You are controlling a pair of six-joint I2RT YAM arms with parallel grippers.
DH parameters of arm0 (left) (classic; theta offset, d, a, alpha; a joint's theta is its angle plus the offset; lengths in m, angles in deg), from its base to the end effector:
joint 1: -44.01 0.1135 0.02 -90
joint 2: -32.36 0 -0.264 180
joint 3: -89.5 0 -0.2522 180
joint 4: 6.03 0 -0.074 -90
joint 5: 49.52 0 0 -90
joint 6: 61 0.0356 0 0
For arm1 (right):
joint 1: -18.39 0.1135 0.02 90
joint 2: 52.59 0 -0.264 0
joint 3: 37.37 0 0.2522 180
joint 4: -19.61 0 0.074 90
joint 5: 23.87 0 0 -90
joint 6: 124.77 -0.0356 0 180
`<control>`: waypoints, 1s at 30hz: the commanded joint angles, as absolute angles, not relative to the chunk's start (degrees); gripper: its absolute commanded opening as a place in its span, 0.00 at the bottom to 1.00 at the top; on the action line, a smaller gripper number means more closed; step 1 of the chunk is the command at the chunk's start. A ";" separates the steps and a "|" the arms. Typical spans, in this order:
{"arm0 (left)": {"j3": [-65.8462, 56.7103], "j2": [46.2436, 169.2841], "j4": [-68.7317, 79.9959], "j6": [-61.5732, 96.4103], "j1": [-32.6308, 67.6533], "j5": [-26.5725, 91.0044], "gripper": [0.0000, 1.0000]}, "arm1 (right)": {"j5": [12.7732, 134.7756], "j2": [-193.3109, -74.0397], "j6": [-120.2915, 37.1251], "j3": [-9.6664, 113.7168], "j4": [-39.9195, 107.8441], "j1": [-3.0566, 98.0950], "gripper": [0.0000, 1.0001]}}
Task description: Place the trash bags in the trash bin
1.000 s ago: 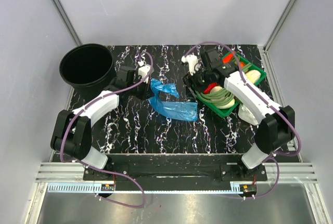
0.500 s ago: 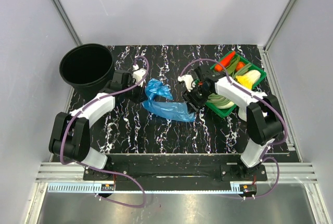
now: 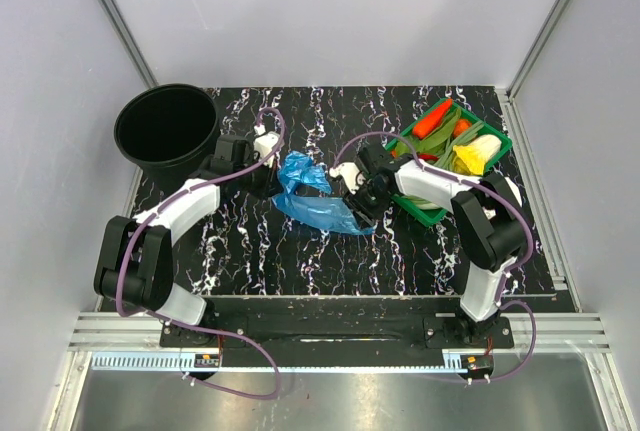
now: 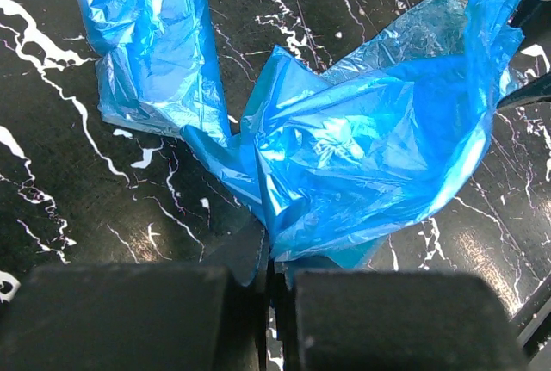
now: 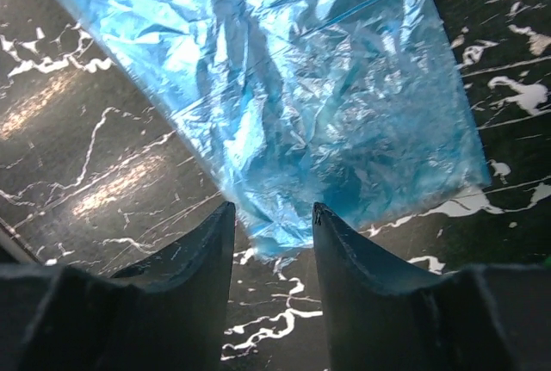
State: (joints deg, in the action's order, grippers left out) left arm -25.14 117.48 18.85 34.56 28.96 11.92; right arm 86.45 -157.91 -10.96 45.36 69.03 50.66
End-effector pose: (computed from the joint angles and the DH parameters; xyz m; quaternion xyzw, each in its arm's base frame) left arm 0.2947 -0.0969 0.2173 0.2535 0.8627 -0.2577 0.3536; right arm 0.2942 0.2004 0.1691 -0.4814 0.8451 0.1851 0.1406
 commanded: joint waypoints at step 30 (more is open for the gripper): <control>-25.50 116.91 18.02 35.41 30.04 7.43 0.00 | 78.09 -157.01 -9.90 44.24 63.16 51.97 0.56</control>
